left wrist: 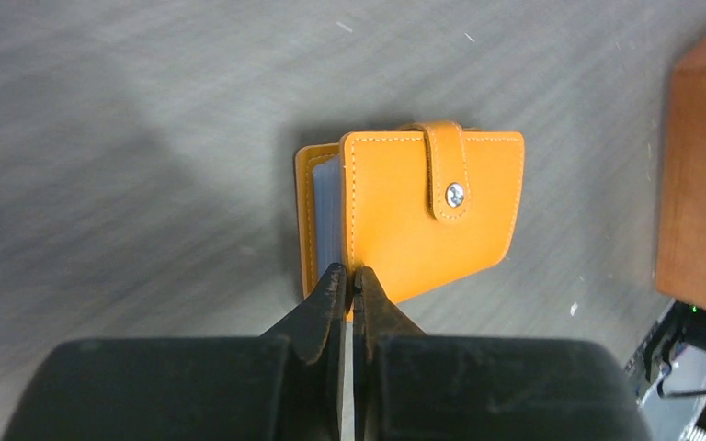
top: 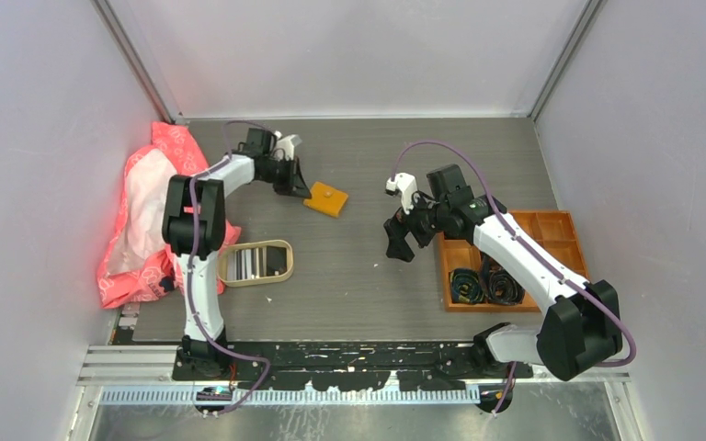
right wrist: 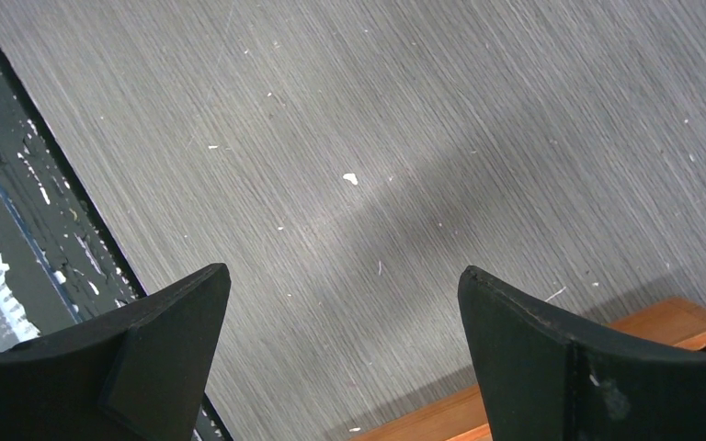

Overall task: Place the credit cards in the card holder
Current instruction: Move the card holder to the center of the board.

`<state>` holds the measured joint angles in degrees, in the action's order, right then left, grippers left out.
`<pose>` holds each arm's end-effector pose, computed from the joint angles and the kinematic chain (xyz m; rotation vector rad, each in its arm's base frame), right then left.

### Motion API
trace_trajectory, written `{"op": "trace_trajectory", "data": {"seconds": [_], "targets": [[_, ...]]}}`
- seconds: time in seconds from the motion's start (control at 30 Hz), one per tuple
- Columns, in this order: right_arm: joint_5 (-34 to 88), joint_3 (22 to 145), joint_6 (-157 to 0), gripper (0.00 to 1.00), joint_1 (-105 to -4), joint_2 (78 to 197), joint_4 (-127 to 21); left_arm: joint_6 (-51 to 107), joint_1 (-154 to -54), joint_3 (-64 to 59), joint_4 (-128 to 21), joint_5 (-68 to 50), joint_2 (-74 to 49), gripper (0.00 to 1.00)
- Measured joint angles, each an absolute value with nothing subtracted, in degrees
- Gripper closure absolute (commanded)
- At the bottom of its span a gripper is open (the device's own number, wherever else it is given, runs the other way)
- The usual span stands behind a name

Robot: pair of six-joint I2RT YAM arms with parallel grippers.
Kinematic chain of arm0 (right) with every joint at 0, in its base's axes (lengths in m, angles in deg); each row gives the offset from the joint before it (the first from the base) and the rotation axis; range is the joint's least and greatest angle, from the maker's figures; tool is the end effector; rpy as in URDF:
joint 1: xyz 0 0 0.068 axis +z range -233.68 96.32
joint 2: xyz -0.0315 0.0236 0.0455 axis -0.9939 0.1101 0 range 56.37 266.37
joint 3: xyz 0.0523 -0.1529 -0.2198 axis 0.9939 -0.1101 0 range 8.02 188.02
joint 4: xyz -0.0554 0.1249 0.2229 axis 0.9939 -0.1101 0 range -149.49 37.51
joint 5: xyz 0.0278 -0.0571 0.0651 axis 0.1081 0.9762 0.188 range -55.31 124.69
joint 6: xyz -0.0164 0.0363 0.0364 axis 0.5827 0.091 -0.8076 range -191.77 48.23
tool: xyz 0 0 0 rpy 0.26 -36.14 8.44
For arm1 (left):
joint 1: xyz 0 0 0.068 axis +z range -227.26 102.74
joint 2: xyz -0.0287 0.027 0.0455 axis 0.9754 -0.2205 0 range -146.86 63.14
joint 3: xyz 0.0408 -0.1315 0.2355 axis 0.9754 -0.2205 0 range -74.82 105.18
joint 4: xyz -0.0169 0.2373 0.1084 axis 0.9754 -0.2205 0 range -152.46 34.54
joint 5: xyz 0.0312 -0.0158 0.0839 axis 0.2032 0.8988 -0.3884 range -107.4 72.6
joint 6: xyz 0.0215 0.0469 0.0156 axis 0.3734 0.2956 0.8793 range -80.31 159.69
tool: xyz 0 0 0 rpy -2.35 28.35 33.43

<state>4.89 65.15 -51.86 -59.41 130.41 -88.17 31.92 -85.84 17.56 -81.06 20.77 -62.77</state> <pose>0.2325 0.1242 0.2700 -1.1161 2.1688 0.6772 0.4561 -0.0910 0.1545 0.2605 2.5390 -0.9699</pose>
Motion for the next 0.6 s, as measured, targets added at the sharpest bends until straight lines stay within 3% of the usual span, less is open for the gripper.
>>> {"op": "trace_trajectory", "data": {"seconds": [0.17, 0.37, 0.6], "targets": [[2.0, 64.2, -47.2, 0.0, -59.4, 129.5, -87.6, 30.9, -93.6, 5.4, -75.5, 20.6, -55.4, 1.0], [-3.8, 53.7, -34.2, 0.01, -59.4, 122.2, -83.7, 26.1, -105.1, -10.6, -66.7, 20.6, -45.9, 1.0], [-7.3, 49.5, -19.2, 0.23, -56.0, 125.0, -83.1, 17.5, -110.5, -19.2, -54.4, 23.7, -43.8, 1.0]]}}
